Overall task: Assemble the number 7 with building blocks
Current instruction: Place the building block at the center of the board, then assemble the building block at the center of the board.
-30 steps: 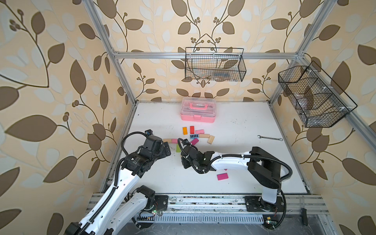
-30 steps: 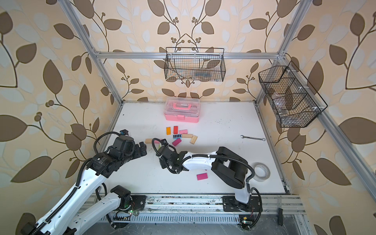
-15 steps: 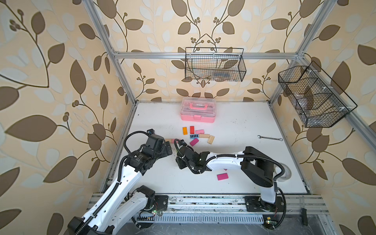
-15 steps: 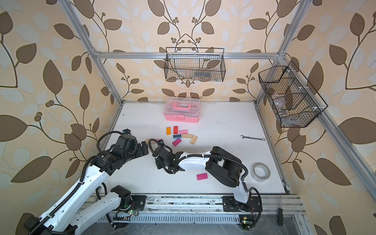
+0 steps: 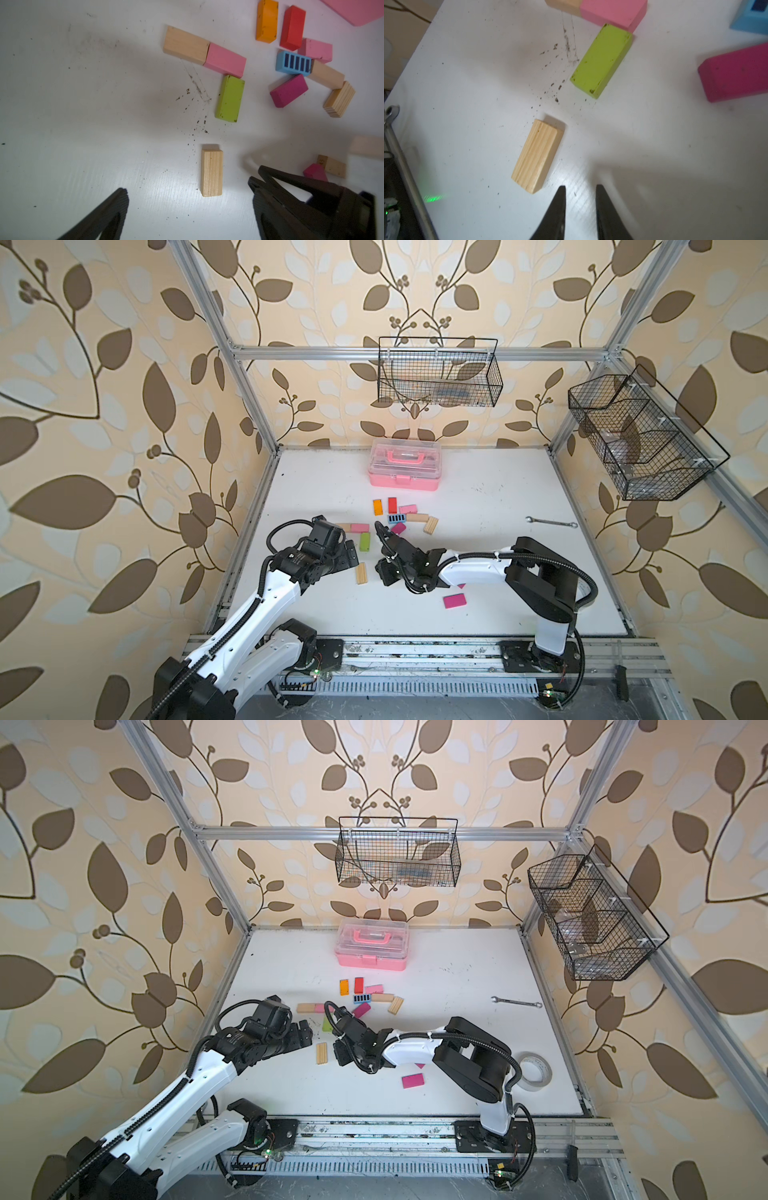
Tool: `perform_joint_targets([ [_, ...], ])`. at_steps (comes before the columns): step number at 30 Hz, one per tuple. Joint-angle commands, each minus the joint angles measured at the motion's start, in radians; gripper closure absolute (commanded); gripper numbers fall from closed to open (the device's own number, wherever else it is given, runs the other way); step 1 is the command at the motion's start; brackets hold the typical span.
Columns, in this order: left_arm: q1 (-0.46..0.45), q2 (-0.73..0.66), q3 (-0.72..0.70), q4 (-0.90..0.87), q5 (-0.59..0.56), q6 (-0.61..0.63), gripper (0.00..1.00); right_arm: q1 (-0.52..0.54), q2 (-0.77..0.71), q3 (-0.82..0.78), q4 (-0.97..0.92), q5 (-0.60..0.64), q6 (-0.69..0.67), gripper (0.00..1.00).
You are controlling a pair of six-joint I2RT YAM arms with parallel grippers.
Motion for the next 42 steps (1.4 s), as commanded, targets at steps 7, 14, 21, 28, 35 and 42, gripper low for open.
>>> perform_joint_targets([
  [7, -0.017, 0.14, -0.071, 0.129, 0.157, -0.06, 0.16, -0.088, -0.174, -0.097, 0.031, -0.03, -0.108, 0.7],
  [14, -0.049, 0.28, -0.043, 0.131, 0.115, 0.0, 0.21, -0.203, -0.295, -0.137, -0.02, -0.073, -0.203, 0.66],
  [21, -0.103, 0.394, 0.027, 0.087, 0.055, 0.025, 0.26, -0.256, -0.385, -0.18, -0.021, -0.078, -0.237, 0.62],
  [28, -0.128, 0.438, 0.054, 0.083, 0.061, 0.048, 0.28, -0.292, -0.428, -0.234, 0.014, -0.089, -0.235, 0.61],
  [35, -0.148, 0.472, 0.087, 0.064, 0.062, 0.047, 0.29, -0.297, -0.424, -0.245, 0.034, -0.096, -0.23, 0.6],
  [42, -0.149, 0.479, 0.096, 0.03, 0.008, 0.031, 0.43, -0.303, -0.435, -0.251, 0.037, -0.097, -0.239, 0.6],
])
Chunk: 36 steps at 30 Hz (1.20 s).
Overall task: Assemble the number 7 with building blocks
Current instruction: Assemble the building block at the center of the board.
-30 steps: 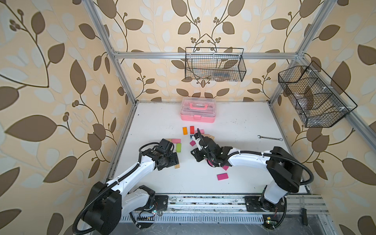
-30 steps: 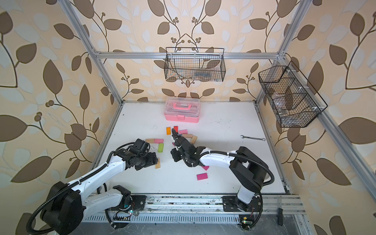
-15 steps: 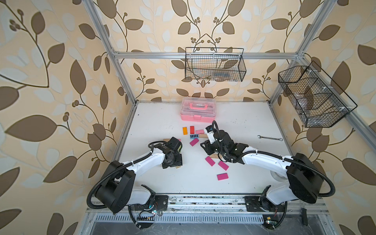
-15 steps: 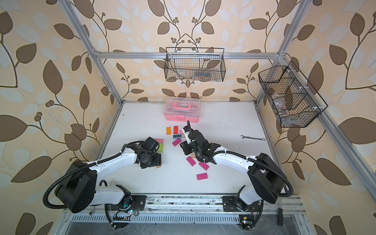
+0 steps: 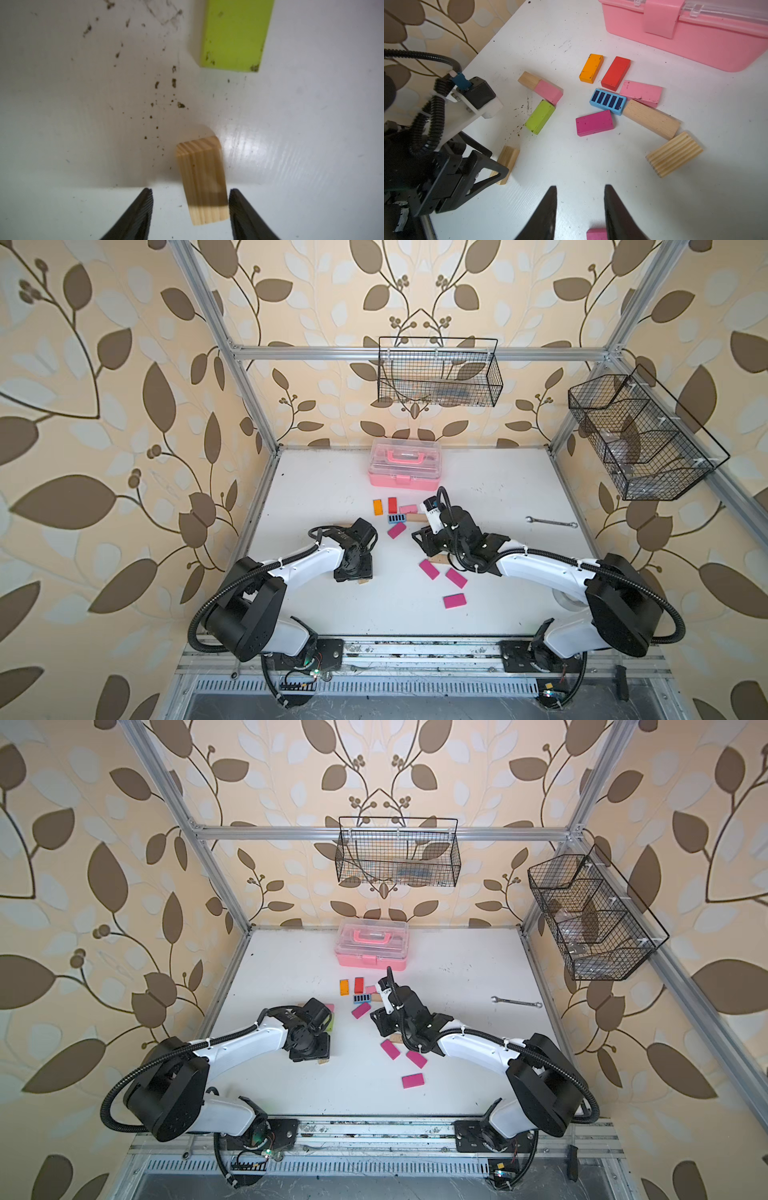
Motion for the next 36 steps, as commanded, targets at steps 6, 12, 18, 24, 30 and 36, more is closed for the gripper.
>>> perform_joint_targets([
  [6, -0.01, -0.006, 0.03, -0.027, -0.009, 0.024, 0.49, -0.012, -0.037, -0.034, 0.024, -0.017, -0.021, 0.6],
  [12, -0.009, 0.019, 0.032, -0.015, 0.041, 0.05, 0.51, -0.013, -0.043, -0.039, 0.026, -0.016, -0.019, 0.6],
  [18, -0.01, 0.004, 0.021, -0.014, 0.028, 0.034, 0.58, -0.018, -0.041, -0.041, 0.027, -0.012, -0.018, 0.6],
  [24, -0.018, 0.016, 0.027, -0.019, 0.011, 0.029, 0.67, -0.018, -0.039, -0.039, 0.03, -0.014, -0.015, 0.6],
  [30, -0.024, 0.022, 0.044, -0.018, -0.02, 0.048, 0.71, -0.019, -0.035, -0.03, 0.028, -0.017, -0.014, 0.6],
  [36, -0.023, 0.085, 0.091, -0.031, -0.076, 0.094, 0.74, -0.018, -0.042, -0.032, 0.036, -0.056, -0.019, 0.43],
])
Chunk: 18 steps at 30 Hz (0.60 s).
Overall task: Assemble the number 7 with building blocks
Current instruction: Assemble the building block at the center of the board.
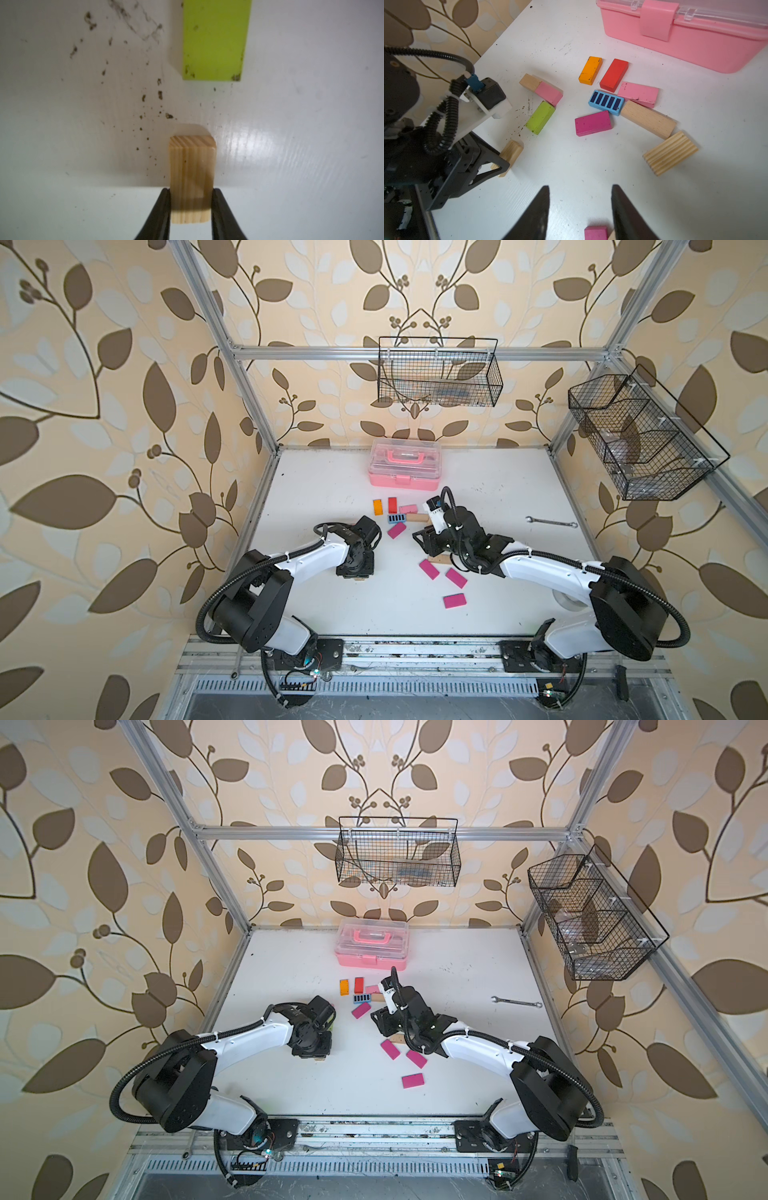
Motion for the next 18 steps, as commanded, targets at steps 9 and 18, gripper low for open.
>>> perform_joint_targets([
  [9, -0.01, 0.082, 0.095, -0.029, -0.068, 0.083, 0.76, -0.013, -0.035, -0.002, -0.001, -0.052, -0.01, 0.23],
  [18, -0.005, 0.139, 0.123, -0.031, -0.04, 0.096, 0.76, -0.022, -0.032, 0.012, -0.012, -0.05, -0.01, 0.22],
])
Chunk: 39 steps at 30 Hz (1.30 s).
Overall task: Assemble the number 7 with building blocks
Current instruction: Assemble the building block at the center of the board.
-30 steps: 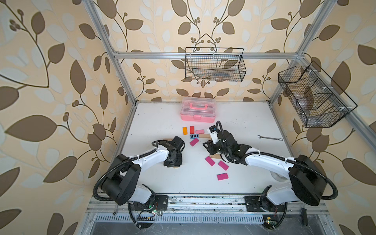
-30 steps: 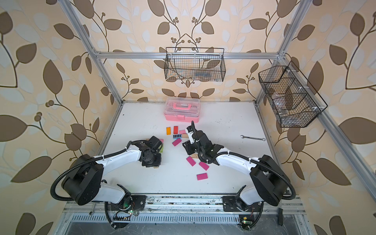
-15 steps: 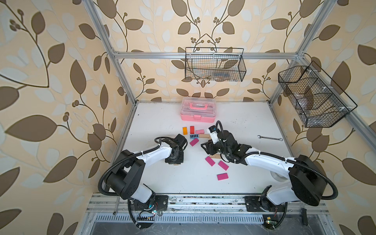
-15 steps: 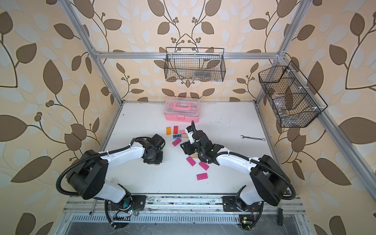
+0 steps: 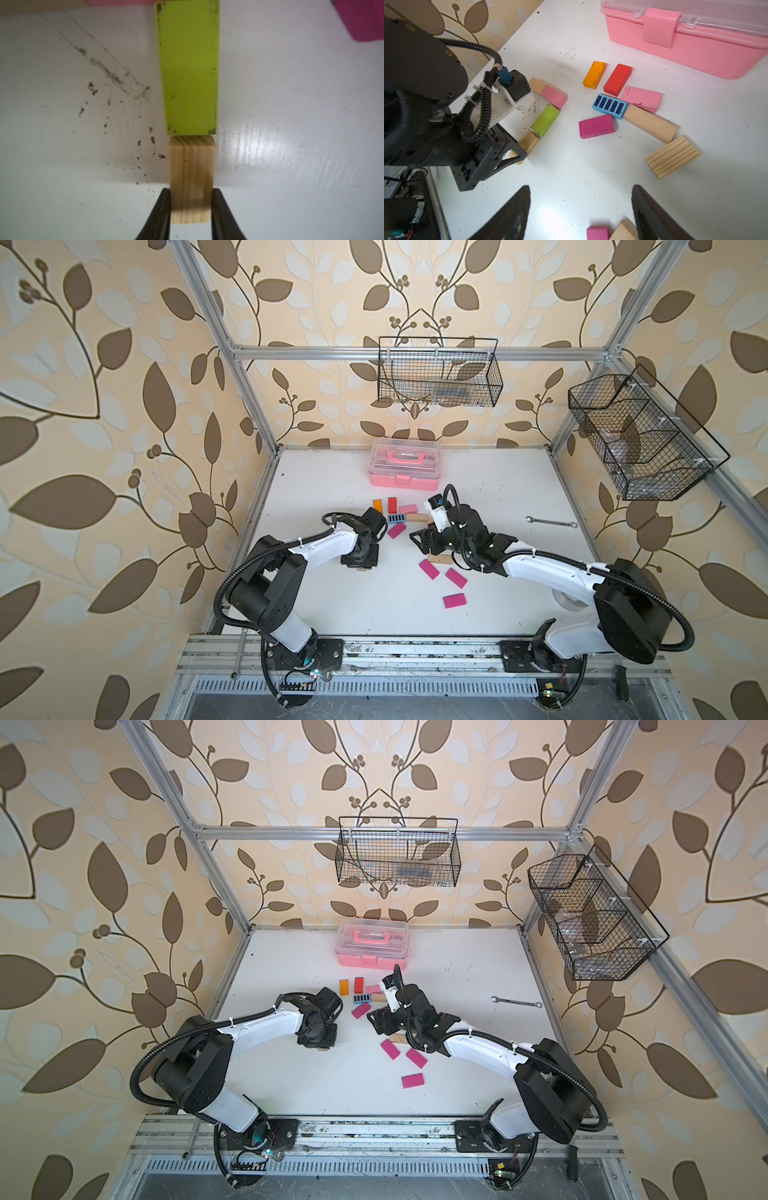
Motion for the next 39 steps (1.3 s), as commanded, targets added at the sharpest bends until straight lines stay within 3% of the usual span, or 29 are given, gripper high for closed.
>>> perform_joint_targets([
  [1, -0.006, 0.034, 0.015, -0.012, 0.011, 0.021, 0.76, -0.005, -0.011, 0.014, -0.012, -0.012, -0.009, 0.22],
  [12, 0.005, 0.058, 0.016, -0.008, 0.015, 0.028, 0.75, -0.004, 0.0, 0.027, -0.018, -0.013, -0.011, 0.22],
  [34, 0.016, 0.044, 0.018, -0.019, 0.015, 0.021, 0.55, 0.004, 0.005, 0.021, -0.026, -0.015, -0.018, 0.22],
  [36, 0.016, 0.031, 0.02, -0.017, 0.023, 0.022, 0.5, 0.0, 0.002, 0.018, -0.036, -0.013, -0.021, 0.22],
  [39, 0.016, -0.018, 0.02, -0.021, 0.036, 0.031, 0.29, -0.014, 0.0, 0.008, -0.08, 0.002, -0.015, 0.22],
])
